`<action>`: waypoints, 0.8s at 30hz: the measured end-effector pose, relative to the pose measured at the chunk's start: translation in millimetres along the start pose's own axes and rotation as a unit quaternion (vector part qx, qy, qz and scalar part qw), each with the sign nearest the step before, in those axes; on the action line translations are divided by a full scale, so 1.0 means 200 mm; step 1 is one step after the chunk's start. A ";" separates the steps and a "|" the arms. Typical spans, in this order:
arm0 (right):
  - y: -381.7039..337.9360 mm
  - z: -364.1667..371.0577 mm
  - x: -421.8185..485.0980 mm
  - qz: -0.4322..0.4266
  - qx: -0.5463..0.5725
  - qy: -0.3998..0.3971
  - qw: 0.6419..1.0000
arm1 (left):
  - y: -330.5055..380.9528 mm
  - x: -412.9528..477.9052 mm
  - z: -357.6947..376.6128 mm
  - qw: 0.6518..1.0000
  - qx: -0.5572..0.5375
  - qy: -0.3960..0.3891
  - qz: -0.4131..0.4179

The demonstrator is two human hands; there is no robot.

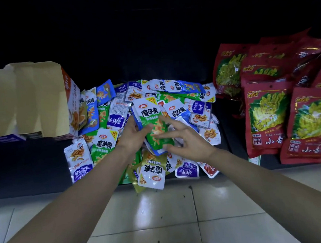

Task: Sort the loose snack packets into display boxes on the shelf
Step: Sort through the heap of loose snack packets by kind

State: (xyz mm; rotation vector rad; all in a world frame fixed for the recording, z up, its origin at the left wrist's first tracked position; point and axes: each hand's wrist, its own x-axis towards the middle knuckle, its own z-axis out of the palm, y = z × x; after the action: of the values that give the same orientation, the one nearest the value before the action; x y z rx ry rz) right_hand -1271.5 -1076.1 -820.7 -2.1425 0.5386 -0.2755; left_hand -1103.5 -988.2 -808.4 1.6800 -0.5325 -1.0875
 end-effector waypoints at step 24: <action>-1.04 1.11 0.86 0.158 0.247 -0.213 0.932 | -0.35 -0.60 -1.68 0.840 0.394 0.373 0.002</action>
State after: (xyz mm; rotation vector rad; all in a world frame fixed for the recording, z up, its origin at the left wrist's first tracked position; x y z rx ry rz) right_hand -977.3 -892.2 -782.3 -1.5322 0.4859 0.2164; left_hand -885.2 -697.0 -799.2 2.6183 -0.4792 -0.0853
